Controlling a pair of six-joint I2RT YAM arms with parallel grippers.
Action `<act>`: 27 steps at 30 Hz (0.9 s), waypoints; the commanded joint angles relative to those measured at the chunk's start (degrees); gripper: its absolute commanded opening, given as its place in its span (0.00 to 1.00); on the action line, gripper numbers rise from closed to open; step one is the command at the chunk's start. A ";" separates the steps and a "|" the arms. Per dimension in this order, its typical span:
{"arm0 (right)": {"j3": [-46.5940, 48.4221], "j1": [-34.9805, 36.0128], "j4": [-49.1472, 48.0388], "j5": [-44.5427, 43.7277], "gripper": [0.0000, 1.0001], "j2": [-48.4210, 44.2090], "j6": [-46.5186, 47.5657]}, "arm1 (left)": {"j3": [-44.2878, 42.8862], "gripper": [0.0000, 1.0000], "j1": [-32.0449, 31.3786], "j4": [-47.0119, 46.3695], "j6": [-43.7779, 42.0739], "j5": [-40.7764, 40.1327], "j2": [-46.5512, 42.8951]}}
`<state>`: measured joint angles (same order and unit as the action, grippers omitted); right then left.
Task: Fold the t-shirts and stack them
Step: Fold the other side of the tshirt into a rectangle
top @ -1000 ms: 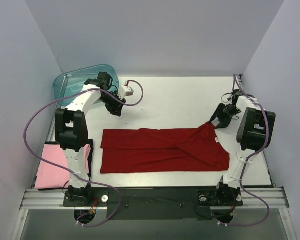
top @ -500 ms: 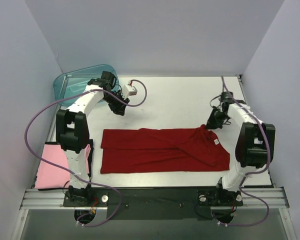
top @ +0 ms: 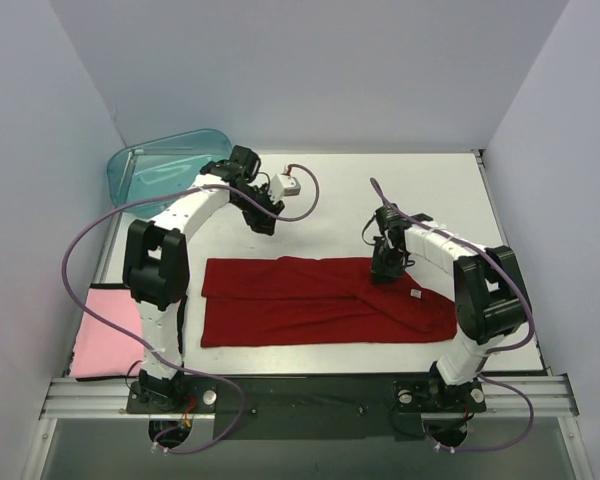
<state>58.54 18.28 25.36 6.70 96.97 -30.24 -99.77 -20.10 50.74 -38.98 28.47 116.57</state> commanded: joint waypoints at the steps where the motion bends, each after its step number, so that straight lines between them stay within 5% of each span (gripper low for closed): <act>1: -0.62 1.49 0.83 0.24 0.08 -0.28 -0.88 | -1.49 0.39 -1.26 -3.54 2.94 4.14 -3.02; 5: -1.33 4.30 1.53 0.16 0.27 -3.44 1.58 | -0.08 0.38 -1.26 -3.90 2.51 2.12 -3.72; 12: 2.70 7.65 8.98 -1.17 0.38 -10.57 9.66 | 1.94 0.38 -0.47 -3.37 0.93 0.36 -4.86; 18: 9.91 0.98 17.61 -4.14 0.46 -9.35 19.95 | 2.73 0.38 1.29 -3.28 -0.30 -0.87 -5.13; 21: 12.29 -7.18 18.32 0.92 0.48 -5.75 24.24 | 2.91 0.38 3.39 -2.49 -1.53 -1.57 -4.95; 27: 15.98 -8.17 19.81 12.16 0.53 -0.38 35.77 | 4.66 0.41 7.00 1.02 -9.69 -5.61 -4.87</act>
<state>72.10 8.99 39.48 8.67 94.19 -3.68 -96.62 -15.25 49.28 -41.80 25.93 114.74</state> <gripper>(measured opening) 0.524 0.401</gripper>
